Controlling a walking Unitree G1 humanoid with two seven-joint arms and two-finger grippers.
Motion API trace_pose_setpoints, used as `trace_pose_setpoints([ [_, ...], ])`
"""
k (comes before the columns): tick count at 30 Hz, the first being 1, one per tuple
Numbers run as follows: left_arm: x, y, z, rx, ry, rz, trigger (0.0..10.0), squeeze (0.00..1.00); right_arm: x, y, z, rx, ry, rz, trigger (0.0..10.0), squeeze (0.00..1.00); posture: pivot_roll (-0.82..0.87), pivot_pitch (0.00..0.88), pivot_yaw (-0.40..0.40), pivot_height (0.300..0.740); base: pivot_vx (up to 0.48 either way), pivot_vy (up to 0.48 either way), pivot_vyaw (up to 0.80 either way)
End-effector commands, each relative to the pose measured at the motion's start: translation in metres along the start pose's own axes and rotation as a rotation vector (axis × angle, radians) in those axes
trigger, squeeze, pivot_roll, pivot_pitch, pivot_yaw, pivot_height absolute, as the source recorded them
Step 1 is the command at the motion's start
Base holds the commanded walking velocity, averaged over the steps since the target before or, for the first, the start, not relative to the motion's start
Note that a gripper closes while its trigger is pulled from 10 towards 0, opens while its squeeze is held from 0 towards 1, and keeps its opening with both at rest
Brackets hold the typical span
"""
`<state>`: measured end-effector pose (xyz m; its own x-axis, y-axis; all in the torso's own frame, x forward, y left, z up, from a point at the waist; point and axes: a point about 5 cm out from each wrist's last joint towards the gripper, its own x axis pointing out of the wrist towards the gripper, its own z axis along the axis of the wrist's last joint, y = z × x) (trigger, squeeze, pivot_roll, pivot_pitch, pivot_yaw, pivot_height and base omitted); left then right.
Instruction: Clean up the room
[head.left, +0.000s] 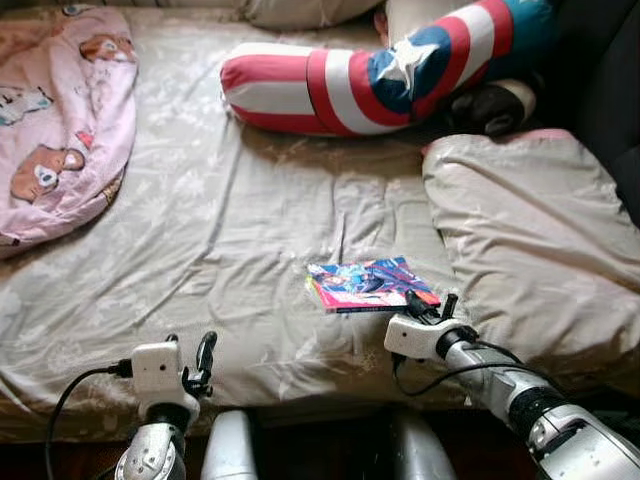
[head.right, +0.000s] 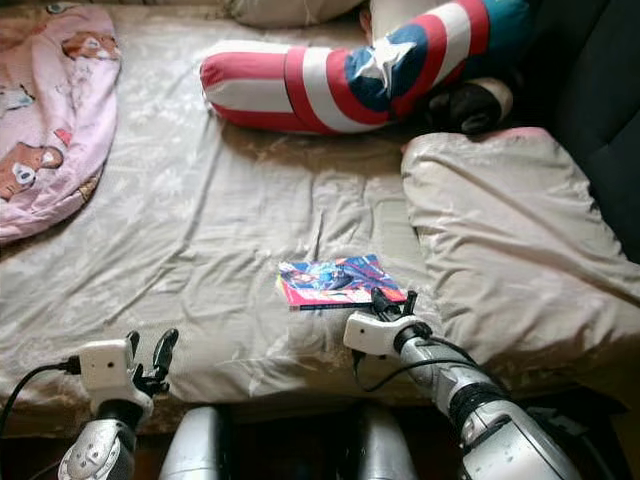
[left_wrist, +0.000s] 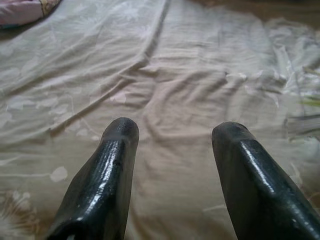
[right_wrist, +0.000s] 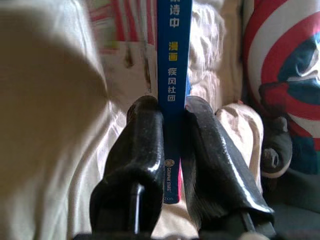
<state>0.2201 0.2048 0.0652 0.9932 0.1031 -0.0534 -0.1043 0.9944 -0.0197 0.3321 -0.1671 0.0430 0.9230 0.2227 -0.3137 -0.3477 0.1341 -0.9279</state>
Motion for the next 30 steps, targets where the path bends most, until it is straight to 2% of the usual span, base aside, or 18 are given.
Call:
trace_pose_setpoints([
  [1,-0.009,0.006,-0.003,0.009,0.036,0.009,10.0,0.0,0.001,-0.009,-0.005,-0.022,0.029,-0.071,10.0,0.0,0.18,0.334,-0.053,0.629,0.0,0.0,0.0],
  [4,-0.01,0.007,-0.001,0.013,0.04,0.009,10.0,0.0,0.002,-0.019,-0.009,0.012,0.054,-0.114,10.0,0.0,0.19,0.346,-0.049,0.629,0.0,0.0,0.0],
  [8,-0.016,0.008,0.002,0.019,0.044,0.006,10.0,0.0,0.006,-0.036,-0.009,-0.041,0.059,-0.179,10.0,0.0,0.18,0.364,-0.046,0.629,0.0,0.0,0.0],
  [10,-0.018,0.008,0.002,0.022,0.047,0.006,10.0,0.0,0.007,-0.036,-0.008,-0.034,0.052,-0.17,10.0,0.0,0.19,0.37,-0.046,0.629,0.0,0.0,0.0],
  [13,-0.02,0.007,0.001,0.023,0.058,0.003,10.0,0.0,0.006,-0.027,-0.008,-0.043,0.059,-0.128,10.0,0.0,0.19,0.378,-0.046,0.629,0.0,0.0,0.0],
  [16,-0.024,0.005,0.002,0.02,0.068,-0.001,10.0,0.0,0.001,-0.001,-0.007,0.002,0.072,-0.003,10.0,0.0,0.2,0.39,-0.045,0.629,0.0,0.0,0.0],
  [18,-0.028,0.005,0.005,0.024,0.071,-0.013,10.0,0.0,-0.004,0.017,-0.005,0.001,0.075,0.081,10.0,0.0,0.21,0.411,-0.043,0.629,0.0,0.0,0.0],
  [22,-0.034,0.009,0.008,0.03,0.079,-0.013,10.0,0.0,-0.01,0.034,-0.004,-0.002,0.082,0.111,10.0,0.0,0.22,0.434,-0.035,0.629,0.0,0.0,0.0],
  [25,-0.039,0.012,0.007,0.041,0.097,-0.013,10.0,0.0,-0.014,0.046,-0.003,0.039,0.094,0.146,10.0,0.0,0.22,0.44,-0.034,0.629,0.0,0.0,0.0],
  [30,-0.041,0.011,0.008,0.051,0.108,-0.028,10.0,0.0,-0.016,0.049,-0.003,0.064,0.108,0.154,10.0,0.0,0.23,0.45,-0.036,0.629,0.0,0.0,0.0],
])
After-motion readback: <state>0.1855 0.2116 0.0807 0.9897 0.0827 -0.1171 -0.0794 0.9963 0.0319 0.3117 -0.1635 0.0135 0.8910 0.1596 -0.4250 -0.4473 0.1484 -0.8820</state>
